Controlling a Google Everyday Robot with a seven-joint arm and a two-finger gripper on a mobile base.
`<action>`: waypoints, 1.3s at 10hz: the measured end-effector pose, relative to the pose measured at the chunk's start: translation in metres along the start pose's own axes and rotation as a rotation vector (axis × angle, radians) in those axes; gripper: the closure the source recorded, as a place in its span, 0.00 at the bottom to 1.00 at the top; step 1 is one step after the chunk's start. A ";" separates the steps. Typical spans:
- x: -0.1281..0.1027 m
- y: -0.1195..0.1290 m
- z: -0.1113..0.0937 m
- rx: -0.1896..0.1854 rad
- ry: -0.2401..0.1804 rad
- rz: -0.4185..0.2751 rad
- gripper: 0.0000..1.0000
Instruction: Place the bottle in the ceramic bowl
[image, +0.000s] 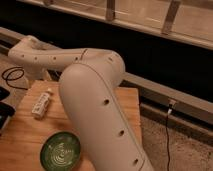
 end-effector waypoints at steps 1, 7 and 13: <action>0.002 0.003 0.023 0.001 0.013 0.005 0.35; 0.006 0.001 0.033 -0.001 0.025 0.031 0.35; 0.039 0.013 0.073 -0.081 0.099 0.103 0.35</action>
